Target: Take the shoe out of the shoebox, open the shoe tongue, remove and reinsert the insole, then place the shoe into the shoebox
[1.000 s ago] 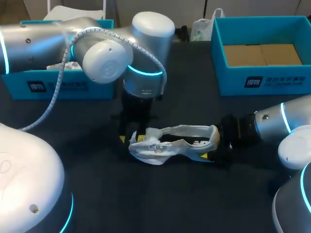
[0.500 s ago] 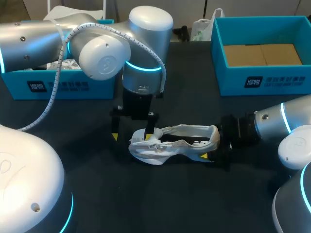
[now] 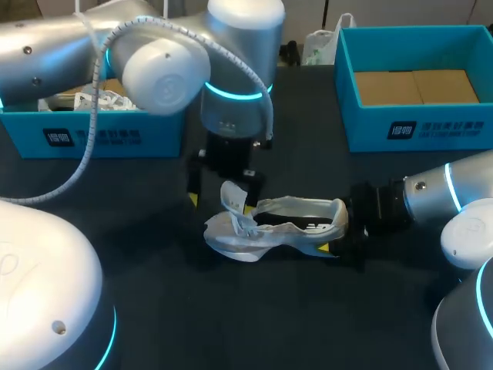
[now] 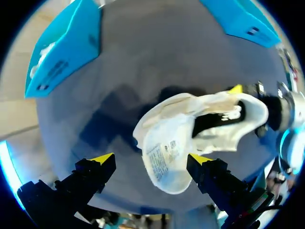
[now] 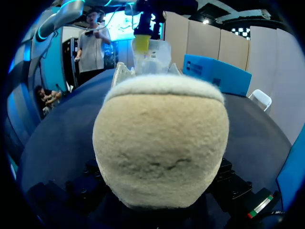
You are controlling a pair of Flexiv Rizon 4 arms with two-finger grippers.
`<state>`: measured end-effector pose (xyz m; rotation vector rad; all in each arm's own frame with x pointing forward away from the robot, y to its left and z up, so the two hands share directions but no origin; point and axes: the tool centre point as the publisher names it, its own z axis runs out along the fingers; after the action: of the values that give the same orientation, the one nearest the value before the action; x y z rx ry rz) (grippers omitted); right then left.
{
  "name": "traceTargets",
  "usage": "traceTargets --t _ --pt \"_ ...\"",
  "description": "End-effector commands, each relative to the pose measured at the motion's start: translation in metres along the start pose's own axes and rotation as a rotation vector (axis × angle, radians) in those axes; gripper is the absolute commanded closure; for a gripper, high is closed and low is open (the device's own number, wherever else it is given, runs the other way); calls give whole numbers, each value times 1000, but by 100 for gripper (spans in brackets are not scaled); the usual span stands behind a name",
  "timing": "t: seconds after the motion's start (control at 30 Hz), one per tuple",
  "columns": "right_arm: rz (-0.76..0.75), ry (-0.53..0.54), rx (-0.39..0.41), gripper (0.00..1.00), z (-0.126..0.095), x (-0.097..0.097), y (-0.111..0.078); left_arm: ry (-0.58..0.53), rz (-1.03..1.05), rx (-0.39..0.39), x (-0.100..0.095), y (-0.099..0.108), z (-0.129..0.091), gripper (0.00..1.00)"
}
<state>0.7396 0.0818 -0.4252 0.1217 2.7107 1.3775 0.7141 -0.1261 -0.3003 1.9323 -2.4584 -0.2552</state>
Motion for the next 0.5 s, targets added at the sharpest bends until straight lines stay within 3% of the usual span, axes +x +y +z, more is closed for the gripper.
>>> traceTargets --t 0.03,0.13,0.3,0.37,0.5 --pt "0 -3 7 100 6 2 0 85 357 154 -9 4 -23 0" --pt "0 -3 7 100 6 2 0 62 557 218 -12 7 -33 0" --pt "0 -3 7 100 6 2 0 -48 1023 259 -20 11 -43 0" --pt "0 -3 7 100 6 2 0 -72 1148 324 -22 12 -47 0" --pt "0 -3 7 100 6 2 0 -42 1372 332 -18 9 -62 0"
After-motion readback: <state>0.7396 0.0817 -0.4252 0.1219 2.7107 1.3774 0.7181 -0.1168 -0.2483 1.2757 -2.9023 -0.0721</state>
